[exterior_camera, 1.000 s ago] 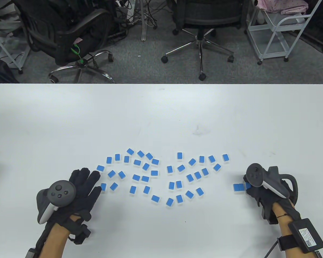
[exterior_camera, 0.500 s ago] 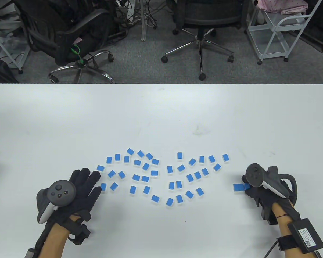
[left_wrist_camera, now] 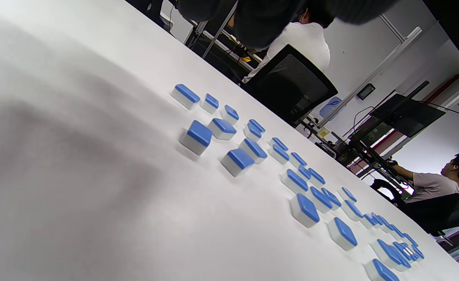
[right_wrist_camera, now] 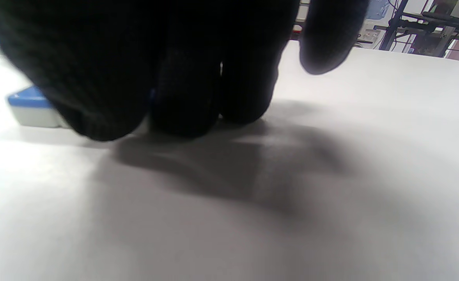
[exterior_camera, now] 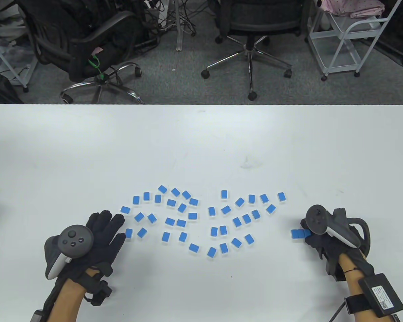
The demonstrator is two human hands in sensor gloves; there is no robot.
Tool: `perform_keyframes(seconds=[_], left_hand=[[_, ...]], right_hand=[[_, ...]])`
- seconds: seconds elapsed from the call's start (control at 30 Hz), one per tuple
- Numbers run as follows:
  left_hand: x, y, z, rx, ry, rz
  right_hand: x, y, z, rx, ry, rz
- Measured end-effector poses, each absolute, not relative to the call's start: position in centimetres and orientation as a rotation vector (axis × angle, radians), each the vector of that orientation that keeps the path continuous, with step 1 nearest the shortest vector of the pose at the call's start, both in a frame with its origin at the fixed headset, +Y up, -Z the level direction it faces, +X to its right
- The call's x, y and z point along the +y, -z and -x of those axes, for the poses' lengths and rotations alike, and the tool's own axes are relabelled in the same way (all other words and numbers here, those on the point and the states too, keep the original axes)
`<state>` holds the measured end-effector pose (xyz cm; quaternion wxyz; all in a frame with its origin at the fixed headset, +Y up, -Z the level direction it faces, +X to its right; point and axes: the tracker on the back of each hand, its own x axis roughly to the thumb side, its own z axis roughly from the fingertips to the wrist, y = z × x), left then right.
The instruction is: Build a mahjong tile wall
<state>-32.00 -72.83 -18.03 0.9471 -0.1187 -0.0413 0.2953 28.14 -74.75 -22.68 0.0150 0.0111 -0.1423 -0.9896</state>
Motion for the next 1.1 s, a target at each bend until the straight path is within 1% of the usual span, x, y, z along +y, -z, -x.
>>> perform_keyframes(seconds=[0.23, 0.37, 0.43, 0.6, 0.7, 0.77, 0.87, 1.0, 1.1], left_hand=[[-72.8, 18.1, 32.0, -0.087, -0.603, 0.247], [-72.8, 18.0, 32.0, -0.085, -0.606, 0.248], [-72.8, 18.0, 32.1, -0.086, -0.605, 0.248], [-72.7, 18.1, 32.1, -0.083, -0.61, 0.241], [-72.6, 18.1, 32.1, -0.081, -0.614, 0.232], [-72.5, 18.1, 32.1, -0.084, -0.613, 0.225], [-72.2, 18.0, 32.1, -0.091, -0.608, 0.212], [-72.0, 18.0, 32.2, -0.095, -0.615, 0.203], [-72.1, 17.9, 32.4, -0.088, -0.616, 0.203]], right_hand=[[-74.7, 22.6, -28.2, -0.458, 3.078, -0.038], [-74.5, 22.7, -28.6, -0.525, 3.092, -0.069], [-74.4, 22.7, -29.2, -0.547, 3.111, -0.127], [-74.3, 22.9, -31.7, -0.547, 3.13, -0.383], [-74.2, 23.2, -32.8, -0.561, 3.238, -0.461], [-74.2, 23.5, -32.9, -0.572, 3.26, -0.475], [-74.2, 24.3, -31.9, -0.573, 3.203, -0.451], [-74.1, 26.3, -28.8, -0.558, 3.172, -0.338], [-74.0, 27.9, -26.5, -0.57, 3.133, -0.315]])
